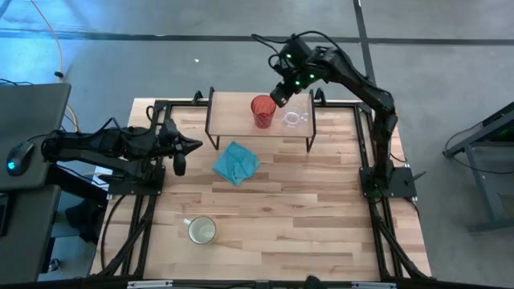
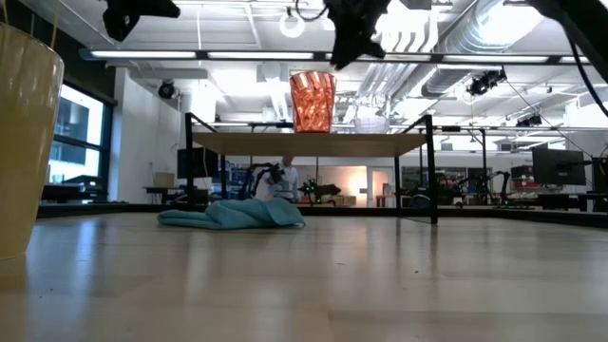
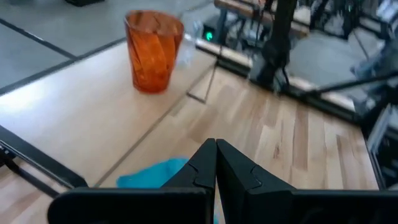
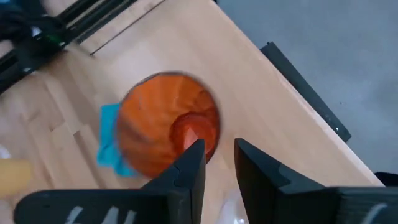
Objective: Stack small to large cups/mugs on shelf
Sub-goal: Put the yellow mug on the shelf
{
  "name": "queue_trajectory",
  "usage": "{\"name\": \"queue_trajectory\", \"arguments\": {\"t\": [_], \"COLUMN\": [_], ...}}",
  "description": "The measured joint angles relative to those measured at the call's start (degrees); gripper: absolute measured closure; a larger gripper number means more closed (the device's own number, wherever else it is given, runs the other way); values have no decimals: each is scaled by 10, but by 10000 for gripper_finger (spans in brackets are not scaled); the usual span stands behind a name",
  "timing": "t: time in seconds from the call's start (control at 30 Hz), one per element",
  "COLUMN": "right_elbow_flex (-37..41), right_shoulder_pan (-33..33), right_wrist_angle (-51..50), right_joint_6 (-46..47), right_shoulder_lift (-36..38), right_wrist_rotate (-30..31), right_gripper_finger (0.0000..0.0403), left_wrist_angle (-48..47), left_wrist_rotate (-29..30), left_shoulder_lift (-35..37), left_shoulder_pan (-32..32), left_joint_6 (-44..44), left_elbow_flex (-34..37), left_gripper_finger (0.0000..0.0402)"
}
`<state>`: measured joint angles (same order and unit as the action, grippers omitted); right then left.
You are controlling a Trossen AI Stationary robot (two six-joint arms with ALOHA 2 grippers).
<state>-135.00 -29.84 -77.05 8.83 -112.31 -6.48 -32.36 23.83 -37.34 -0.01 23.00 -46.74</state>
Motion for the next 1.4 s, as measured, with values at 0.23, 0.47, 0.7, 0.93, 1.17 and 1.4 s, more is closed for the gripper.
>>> {"name": "queue_trajectory", "arguments": {"t": [0.23, 0.47, 0.7, 0.93, 1.17, 1.4], "right_elbow_flex": [0, 0, 26, 136, 226, 252], "right_shoulder_pan": [61, 176, 306, 386, 415, 427], "right_wrist_angle": [-40, -104, -125, -86, -76, -55], "right_joint_6": [-3, 37, 89, 155, 197, 214], "right_shoulder_lift": [85, 142, 140, 139, 139, 139], "right_wrist_rotate": [-9, -7, 29, 30, 36, 81], "right_gripper_finger": [324, 324, 324, 324, 324, 324], "left_wrist_angle": [-71, -112, -134, -161, -124, -124], "left_wrist_rotate": [-52, -110, -193, -267, -309, -283], "left_shoulder_lift": [0, 0, -10, -81, -186, -243], "left_shoulder_pan": [0, 0, 0, -12, -97, -185], "left_joint_6": [2, 7, 23, 33, 50, 97], "left_elbow_flex": [0, 0, 0, 0, -1, -39], "left_gripper_finger": [401, 401, 401, 401, 401, 401]}}
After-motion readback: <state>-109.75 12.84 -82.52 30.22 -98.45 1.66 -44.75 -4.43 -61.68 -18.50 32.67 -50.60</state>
